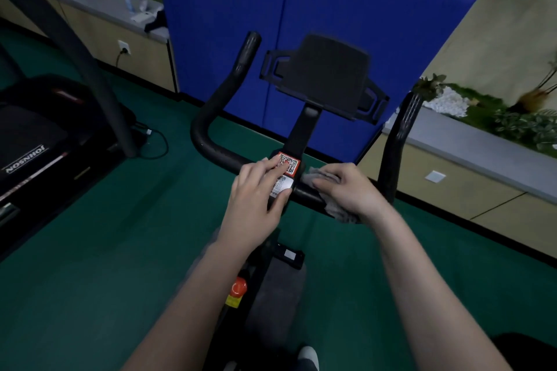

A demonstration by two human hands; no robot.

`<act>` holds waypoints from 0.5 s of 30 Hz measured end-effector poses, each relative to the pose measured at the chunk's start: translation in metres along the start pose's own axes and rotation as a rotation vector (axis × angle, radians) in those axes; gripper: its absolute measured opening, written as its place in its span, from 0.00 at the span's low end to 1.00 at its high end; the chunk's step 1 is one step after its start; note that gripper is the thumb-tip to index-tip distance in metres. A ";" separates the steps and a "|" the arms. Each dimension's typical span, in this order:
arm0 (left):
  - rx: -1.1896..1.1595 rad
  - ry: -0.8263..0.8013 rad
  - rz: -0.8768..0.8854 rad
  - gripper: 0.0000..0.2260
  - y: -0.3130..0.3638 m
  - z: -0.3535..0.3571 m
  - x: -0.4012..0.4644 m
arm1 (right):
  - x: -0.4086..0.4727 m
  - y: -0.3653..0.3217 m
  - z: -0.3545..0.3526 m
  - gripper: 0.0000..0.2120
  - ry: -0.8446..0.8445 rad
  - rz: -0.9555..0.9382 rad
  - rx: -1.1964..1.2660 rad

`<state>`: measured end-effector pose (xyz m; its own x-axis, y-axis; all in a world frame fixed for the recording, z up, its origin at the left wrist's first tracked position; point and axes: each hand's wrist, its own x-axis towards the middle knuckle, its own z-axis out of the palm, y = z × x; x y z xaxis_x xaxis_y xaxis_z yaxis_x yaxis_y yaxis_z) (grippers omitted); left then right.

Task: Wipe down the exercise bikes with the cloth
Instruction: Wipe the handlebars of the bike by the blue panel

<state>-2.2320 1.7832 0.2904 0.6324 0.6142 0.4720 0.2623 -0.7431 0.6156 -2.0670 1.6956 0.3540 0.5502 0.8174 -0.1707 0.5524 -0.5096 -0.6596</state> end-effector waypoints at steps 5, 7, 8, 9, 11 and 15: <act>0.000 -0.001 -0.009 0.19 0.000 0.002 -0.001 | -0.063 -0.005 0.036 0.08 0.476 -0.151 0.101; -0.005 0.003 -0.006 0.19 0.000 0.002 -0.001 | -0.085 -0.003 0.063 0.08 0.571 -0.165 0.221; -0.006 0.006 -0.003 0.19 0.000 0.001 -0.001 | -0.094 -0.001 0.078 0.08 0.571 -0.092 0.311; -0.007 0.006 -0.001 0.19 0.000 0.001 -0.001 | -0.100 0.002 0.093 0.06 0.540 0.040 0.432; -0.005 -0.004 0.001 0.19 0.000 0.000 -0.001 | -0.102 0.006 0.111 0.05 0.454 0.353 0.799; -0.002 -0.011 0.005 0.19 0.000 -0.001 -0.001 | -0.074 -0.005 0.109 0.07 0.470 0.618 1.295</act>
<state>-2.2336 1.7829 0.2903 0.6421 0.6072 0.4680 0.2577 -0.7459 0.6142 -2.1789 1.6673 0.2901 0.7660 0.2838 -0.5768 -0.6137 0.0557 -0.7875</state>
